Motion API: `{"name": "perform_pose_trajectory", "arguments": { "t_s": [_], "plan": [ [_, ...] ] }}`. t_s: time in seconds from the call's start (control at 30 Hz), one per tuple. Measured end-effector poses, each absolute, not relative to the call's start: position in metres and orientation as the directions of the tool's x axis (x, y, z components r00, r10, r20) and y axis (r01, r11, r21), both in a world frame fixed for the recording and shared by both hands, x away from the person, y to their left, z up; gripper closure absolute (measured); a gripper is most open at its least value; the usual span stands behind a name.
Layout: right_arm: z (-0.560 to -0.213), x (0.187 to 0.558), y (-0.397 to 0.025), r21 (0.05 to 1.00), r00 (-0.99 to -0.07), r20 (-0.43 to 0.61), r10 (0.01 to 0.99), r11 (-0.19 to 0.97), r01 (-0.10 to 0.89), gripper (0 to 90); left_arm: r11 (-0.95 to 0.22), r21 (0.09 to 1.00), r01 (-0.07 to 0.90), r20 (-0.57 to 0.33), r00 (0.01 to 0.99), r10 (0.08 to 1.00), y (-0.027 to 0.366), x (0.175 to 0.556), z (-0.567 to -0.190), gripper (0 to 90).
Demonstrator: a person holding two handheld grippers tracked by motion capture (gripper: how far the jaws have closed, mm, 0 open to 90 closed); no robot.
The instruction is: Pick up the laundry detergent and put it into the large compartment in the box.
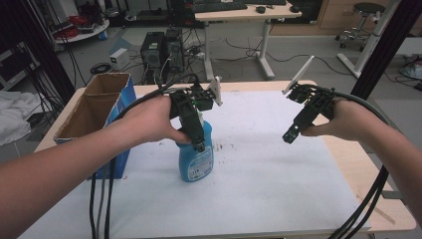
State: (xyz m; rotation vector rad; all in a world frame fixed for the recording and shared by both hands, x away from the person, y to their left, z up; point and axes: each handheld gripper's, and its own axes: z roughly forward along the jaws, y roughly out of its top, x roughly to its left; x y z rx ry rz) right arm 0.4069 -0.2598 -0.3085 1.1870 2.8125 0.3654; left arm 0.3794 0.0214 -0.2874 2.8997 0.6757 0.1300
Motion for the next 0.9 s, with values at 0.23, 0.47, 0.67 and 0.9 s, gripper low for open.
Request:
{"name": "perform_pose_trajectory", "arguments": {
  "t_s": [0.23, 0.47, 0.67, 0.9],
  "plan": [
    [-0.3088, 0.4071, -0.2604, 0.245, -0.702, 0.03, 0.712, 0.676, 0.695, 13.4, -0.886, 0.175, 0.429, 0.046, 0.895, 0.443, 0.0197, 0.3798, -0.2869, 30.2],
    [-0.3091, 0.4067, -0.261, 0.24, -0.699, 0.031, 0.714, 0.674, 0.699, 13.4, -0.885, 0.172, 0.433, 0.044, 0.894, 0.446, 0.0184, 0.3801, -0.2872, 30.9],
    [-0.3101, 0.4062, -0.2621, 0.239, -0.702, 0.032, 0.711, 0.677, 0.696, 13.4, -0.885, 0.169, 0.434, 0.035, 0.895, 0.445, 0.0176, 0.38, -0.2872, 34.2],
    [-0.3101, 0.4056, -0.2632, 0.239, -0.698, 0.035, 0.715, 0.672, 0.701, 13.3, -0.884, 0.166, 0.437, 0.022, 0.895, 0.446, 0.0177, 0.3809, -0.2871, 36.4]
  ]
}}
